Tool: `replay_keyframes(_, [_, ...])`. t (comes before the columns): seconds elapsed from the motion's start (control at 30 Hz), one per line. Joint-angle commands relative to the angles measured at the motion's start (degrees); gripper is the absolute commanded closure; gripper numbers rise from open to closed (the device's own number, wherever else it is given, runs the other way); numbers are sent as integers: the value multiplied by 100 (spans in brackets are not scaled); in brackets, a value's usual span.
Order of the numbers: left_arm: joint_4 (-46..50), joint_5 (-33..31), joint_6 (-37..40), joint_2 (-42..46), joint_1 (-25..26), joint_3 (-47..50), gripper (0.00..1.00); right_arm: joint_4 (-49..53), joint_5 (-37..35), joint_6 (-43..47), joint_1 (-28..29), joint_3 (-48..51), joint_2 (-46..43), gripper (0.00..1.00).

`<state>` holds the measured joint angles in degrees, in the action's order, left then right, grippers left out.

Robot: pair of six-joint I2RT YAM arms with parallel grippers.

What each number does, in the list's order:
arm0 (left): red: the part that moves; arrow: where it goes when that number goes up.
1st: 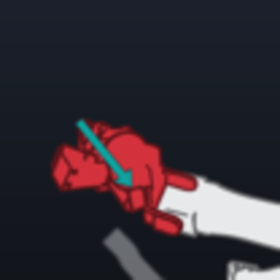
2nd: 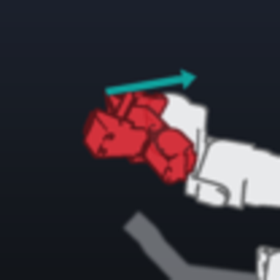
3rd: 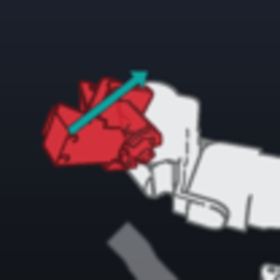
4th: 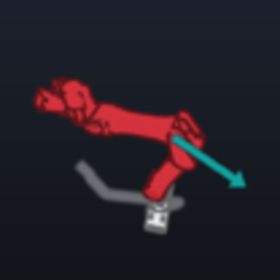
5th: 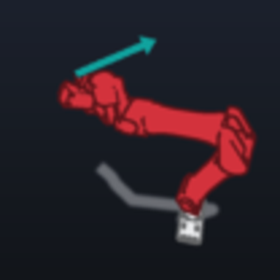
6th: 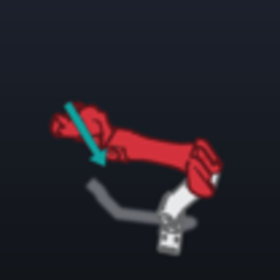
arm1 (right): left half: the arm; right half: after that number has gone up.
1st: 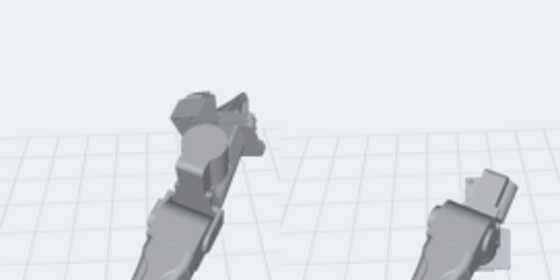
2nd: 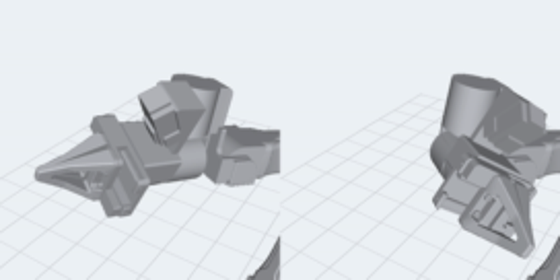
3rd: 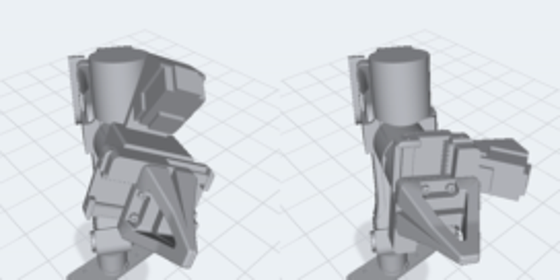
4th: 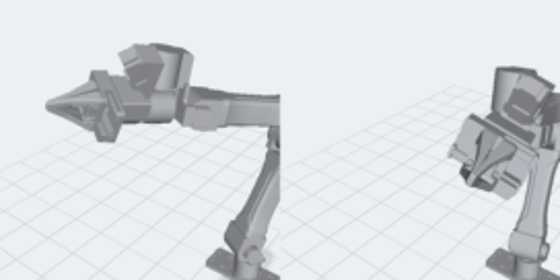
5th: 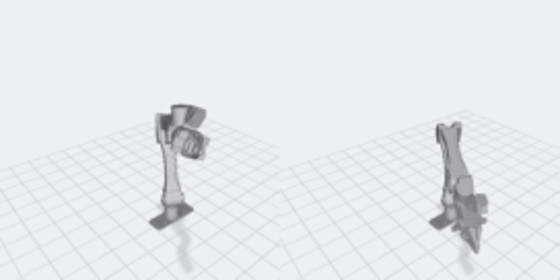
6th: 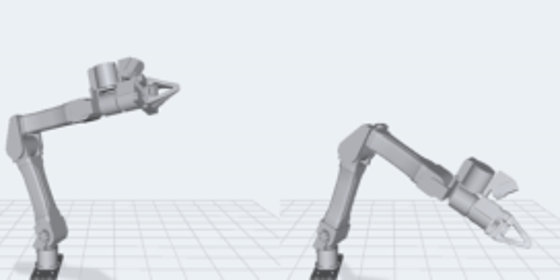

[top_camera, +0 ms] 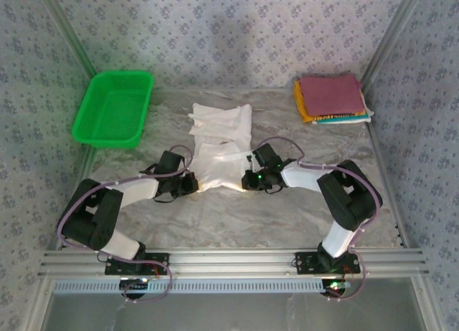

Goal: Fold and stack the t-shirts

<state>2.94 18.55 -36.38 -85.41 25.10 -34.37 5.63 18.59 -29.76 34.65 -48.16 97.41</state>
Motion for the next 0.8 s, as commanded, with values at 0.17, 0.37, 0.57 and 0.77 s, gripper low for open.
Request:
replay_keyframes(0.17, [876,-178,228,779,74,163,100,674,-126,65,30,345,-772,100])
replay_keyframes(0.37, [2103,-153,18,1941,251,549,100,1057,63,-199,385,967,-1540,100])
replay_keyframes(0.57, [2774,-479,-1061,3611,1293,935,100,1471,126,-801,986,1485,-2902,100])
replay_keyframes(0.77, [3233,-931,-1168,4460,1689,425,100,1908,96,-1049,884,1272,-3713,100])
